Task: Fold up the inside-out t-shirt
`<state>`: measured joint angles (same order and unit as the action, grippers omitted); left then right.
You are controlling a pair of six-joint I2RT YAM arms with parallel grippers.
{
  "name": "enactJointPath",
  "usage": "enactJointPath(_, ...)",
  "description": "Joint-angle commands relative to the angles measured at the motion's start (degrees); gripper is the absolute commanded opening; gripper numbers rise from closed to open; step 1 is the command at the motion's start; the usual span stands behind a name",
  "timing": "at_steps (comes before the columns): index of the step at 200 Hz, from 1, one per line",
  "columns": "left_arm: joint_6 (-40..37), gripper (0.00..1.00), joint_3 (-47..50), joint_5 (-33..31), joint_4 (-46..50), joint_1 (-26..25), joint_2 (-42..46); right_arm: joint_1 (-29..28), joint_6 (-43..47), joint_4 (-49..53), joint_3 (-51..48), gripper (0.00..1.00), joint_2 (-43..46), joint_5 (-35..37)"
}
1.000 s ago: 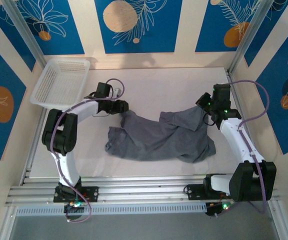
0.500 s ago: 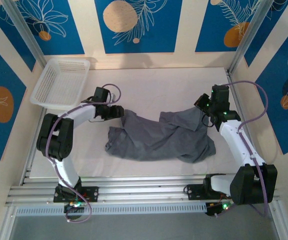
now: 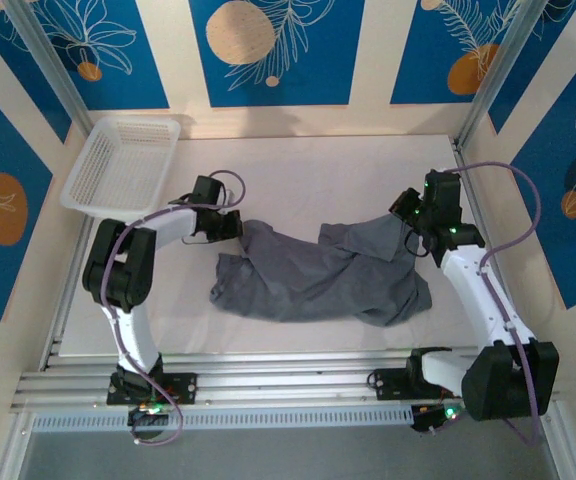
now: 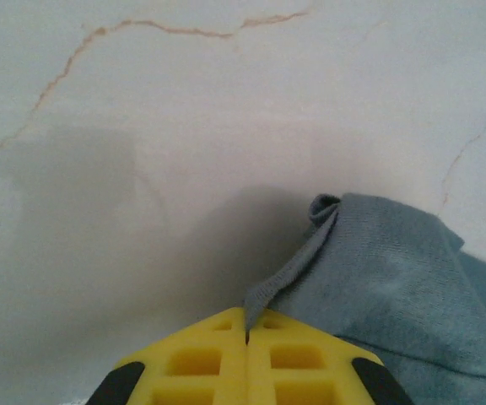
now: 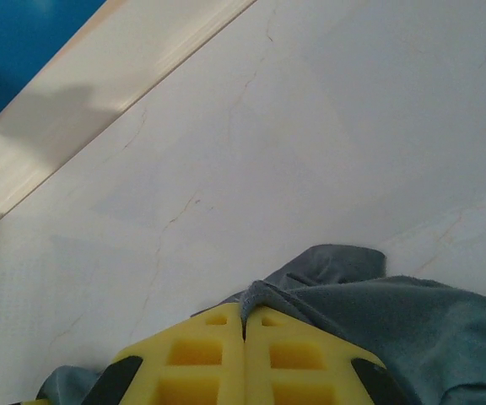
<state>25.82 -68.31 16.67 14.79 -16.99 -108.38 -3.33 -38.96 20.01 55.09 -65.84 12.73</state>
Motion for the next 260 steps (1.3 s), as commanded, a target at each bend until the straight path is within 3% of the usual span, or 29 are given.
enactJointPath(1, 0.64, 0.0, -2.6, 2.47, 2.1, 0.99, 8.37, -0.54, -1.19, 1.76, 6.2, 0.0, 2.71, 1.74)
enactJointPath(31, -2.91, 0.0, -19.69, 3.64, 11.04, 3.86, 21.5, -0.47, -1.57, 1.72, 23.94, 0.0, 2.97, 3.55)
enactJointPath(57, -4.9, 0.0, -34.77, 6.17, 10.6, 6.25, 29.84, 0.16, 0.06, -6.0, 38.78, 0.0, 4.02, 2.93)
enactJointPath(78, -7.24, 0.02, -41.29, 3.54, 12.2, 6.84, 34.15, 0.76, -0.43, -9.71, 45.3, 0.0, 5.7, 7.03)
enactJointPath(143, -7.85, 0.0, -39.11, -0.77, 4.7, 6.94, 46.44, 1.35, 0.47, -2.16, 68.86, 0.0, -0.85, 2.85)
enactJointPath(187, -11.73, 0.0, -41.09, -5.31, 6.09, 6.92, 50.2, 1.44, 3.23, -1.53, 77.68, 0.0, -1.39, 3.73)
enactJointPath(223, -11.95, 0.0, -41.51, -6.73, 5.95, 6.89, 50.27, 1.37, 7.01, 1.65, 84.38, 0.0, -3.47, 3.79)
enactJointPath(260, -13.2, 0.0, -40.06, -9.11, 8.65, 6.89, 44.55, 1.38, 10.08, 5.47, 85.81, 0.0, -10.25, 4.94)
